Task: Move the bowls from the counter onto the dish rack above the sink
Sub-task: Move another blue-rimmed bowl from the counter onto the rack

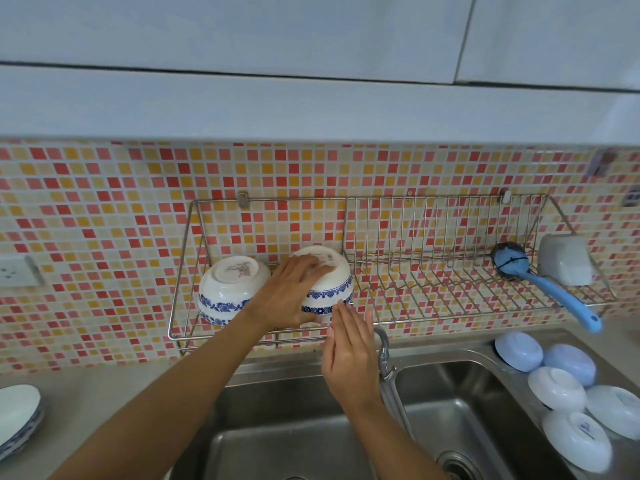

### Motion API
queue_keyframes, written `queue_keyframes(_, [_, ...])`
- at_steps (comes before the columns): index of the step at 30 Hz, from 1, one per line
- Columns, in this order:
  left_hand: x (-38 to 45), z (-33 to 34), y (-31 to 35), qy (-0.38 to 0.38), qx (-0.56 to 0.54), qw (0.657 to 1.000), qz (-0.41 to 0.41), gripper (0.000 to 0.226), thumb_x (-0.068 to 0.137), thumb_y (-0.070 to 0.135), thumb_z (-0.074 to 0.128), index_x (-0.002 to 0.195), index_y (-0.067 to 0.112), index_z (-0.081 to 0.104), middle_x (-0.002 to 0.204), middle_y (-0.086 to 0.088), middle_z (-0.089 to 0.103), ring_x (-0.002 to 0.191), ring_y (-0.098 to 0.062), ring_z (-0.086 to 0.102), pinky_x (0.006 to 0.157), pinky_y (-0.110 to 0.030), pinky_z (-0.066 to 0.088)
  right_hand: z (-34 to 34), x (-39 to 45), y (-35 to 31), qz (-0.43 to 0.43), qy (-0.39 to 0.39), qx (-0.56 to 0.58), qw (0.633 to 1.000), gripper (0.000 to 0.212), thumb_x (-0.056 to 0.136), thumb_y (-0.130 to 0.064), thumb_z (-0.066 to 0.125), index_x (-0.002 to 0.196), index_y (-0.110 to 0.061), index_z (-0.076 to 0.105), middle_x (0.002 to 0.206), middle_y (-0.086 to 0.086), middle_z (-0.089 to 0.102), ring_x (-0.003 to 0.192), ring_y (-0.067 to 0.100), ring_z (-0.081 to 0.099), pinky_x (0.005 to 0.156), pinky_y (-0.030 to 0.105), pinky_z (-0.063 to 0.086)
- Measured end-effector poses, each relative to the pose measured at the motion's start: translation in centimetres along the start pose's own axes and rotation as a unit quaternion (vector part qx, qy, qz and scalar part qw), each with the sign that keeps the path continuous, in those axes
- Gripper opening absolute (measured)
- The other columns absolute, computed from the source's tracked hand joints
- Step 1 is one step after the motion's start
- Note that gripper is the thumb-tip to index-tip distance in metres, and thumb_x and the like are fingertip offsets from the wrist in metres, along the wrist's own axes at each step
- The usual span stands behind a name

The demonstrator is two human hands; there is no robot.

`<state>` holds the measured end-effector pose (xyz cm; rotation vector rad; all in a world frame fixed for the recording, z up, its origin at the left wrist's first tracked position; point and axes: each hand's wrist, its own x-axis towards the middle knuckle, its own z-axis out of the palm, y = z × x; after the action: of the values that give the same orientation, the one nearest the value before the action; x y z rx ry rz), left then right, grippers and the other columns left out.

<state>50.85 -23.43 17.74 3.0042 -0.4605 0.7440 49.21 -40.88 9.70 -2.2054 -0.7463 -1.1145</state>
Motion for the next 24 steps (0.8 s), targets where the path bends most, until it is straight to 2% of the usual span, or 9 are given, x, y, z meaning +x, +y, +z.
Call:
queue_keyframes(3, [-0.1, -0.1, 0.0, -0.004, -0.006, 1.000, 0.002, 0.091, 0.073, 0.066, 0.062, 0.147, 0.026, 0.027, 0.149, -0.006, 0.033, 0.137, -0.027, 0.029, 0.114, -0.043, 0.018, 0.0, 0.1, 0.0, -0.002, -0.004, -0.001, 1.000, 0.038, 0.097, -0.019, 0.041, 0.123, -0.002, 0.063, 0.127, 0.011, 0.063, 0.124, 0.023, 0.055, 0.118, 0.042, 0.026])
queue_keyframes(6, [-0.2, -0.5, 0.2, 0.014, -0.045, 0.999, -0.011, 0.067, 0.088, 0.059, 0.046, 0.146, 0.029, 0.030, 0.151, -0.001, 0.034, 0.138, -0.022, 0.029, 0.114, -0.042, 0.020, 0.0, 0.0, 0.0, -0.001, -0.007, -0.004, 1.000, 0.038, 0.096, -0.019, 0.042, 0.122, -0.002, 0.063, 0.127, 0.011, 0.064, 0.124, 0.022, 0.056, 0.119, 0.040, 0.023])
queue_keyframes(9, [-0.3, -0.8, 0.4, 0.056, -0.074, 0.995, -0.037, 0.049, 0.097, 0.043, 0.034, 0.139, 0.023, 0.044, 0.145, -0.002, 0.045, 0.133, -0.021, 0.039, 0.111, -0.042, 0.033, -0.1, 0.1, -0.1, 0.002, -0.004, -0.003, 1.000, 0.037, 0.096, -0.018, 0.043, 0.122, -0.001, 0.064, 0.126, 0.011, 0.064, 0.123, 0.023, 0.056, 0.121, 0.036, 0.018])
queue_keyframes(12, [-0.5, -1.4, 0.5, 0.125, -0.080, 0.984, -0.101, 0.049, 0.098, 0.038, 0.027, 0.132, 0.015, 0.055, 0.136, -0.007, 0.055, 0.126, -0.024, 0.048, 0.102, -0.042, 0.045, -0.2, 0.1, -0.2, 0.007, -0.012, -0.006, 1.000, 0.038, 0.096, -0.019, 0.043, 0.123, -0.002, 0.063, 0.127, 0.011, 0.064, 0.123, 0.023, 0.057, 0.122, 0.034, 0.014])
queue_keyframes(15, [-1.0, -1.7, 0.6, 0.161, -0.092, 0.972, -0.145, 0.047, 0.097, 0.037, 0.030, 0.131, 0.015, 0.055, 0.136, -0.006, 0.055, 0.124, -0.022, 0.050, 0.094, -0.036, 0.050, -0.4, 0.1, -0.4, 0.014, -0.026, -0.002, 1.000, 0.038, 0.096, -0.020, 0.045, 0.125, -0.002, 0.061, 0.129, 0.011, 0.063, 0.125, 0.022, 0.055, 0.122, 0.034, 0.015])
queue_keyframes(18, [-1.5, -1.5, 0.6, 0.132, -0.111, 0.973, -0.154, 0.043, 0.099, 0.036, 0.039, 0.137, 0.017, 0.049, 0.144, -0.003, 0.047, 0.132, -0.020, 0.041, 0.101, -0.035, 0.044, -0.9, 0.5, -0.7, 0.021, -0.045, 0.002, 0.999, 0.039, 0.097, -0.021, 0.044, 0.125, 0.000, 0.060, 0.129, 0.013, 0.062, 0.124, 0.024, 0.055, 0.121, 0.035, 0.018])
queue_keyframes(21, [-1.9, -1.4, 0.9, 0.053, -0.096, 0.985, -0.134, 0.049, 0.099, 0.041, 0.038, 0.143, 0.019, 0.041, 0.151, -0.006, 0.037, 0.141, -0.024, 0.029, 0.115, -0.042, 0.028, -1.6, 0.7, -1.1, 0.036, -0.081, -0.017, 0.996, 0.044, 0.097, -0.025, 0.040, 0.128, 0.001, 0.057, 0.132, 0.015, 0.059, 0.127, 0.025, 0.052, 0.119, 0.039, 0.022])
queue_keyframes(24, [-2.0, -1.5, 1.0, 0.014, -0.069, 0.991, -0.117, 0.055, 0.100, 0.045, 0.033, 0.148, 0.018, 0.030, 0.156, -0.006, 0.025, 0.145, -0.024, 0.021, 0.119, -0.041, 0.017, -2.5, 1.1, -1.9, 0.054, -0.122, -0.038, 0.990, 0.056, 0.098, -0.036, 0.031, 0.134, 0.002, 0.051, 0.140, 0.017, 0.052, 0.134, 0.026, 0.045, 0.119, 0.044, 0.022])
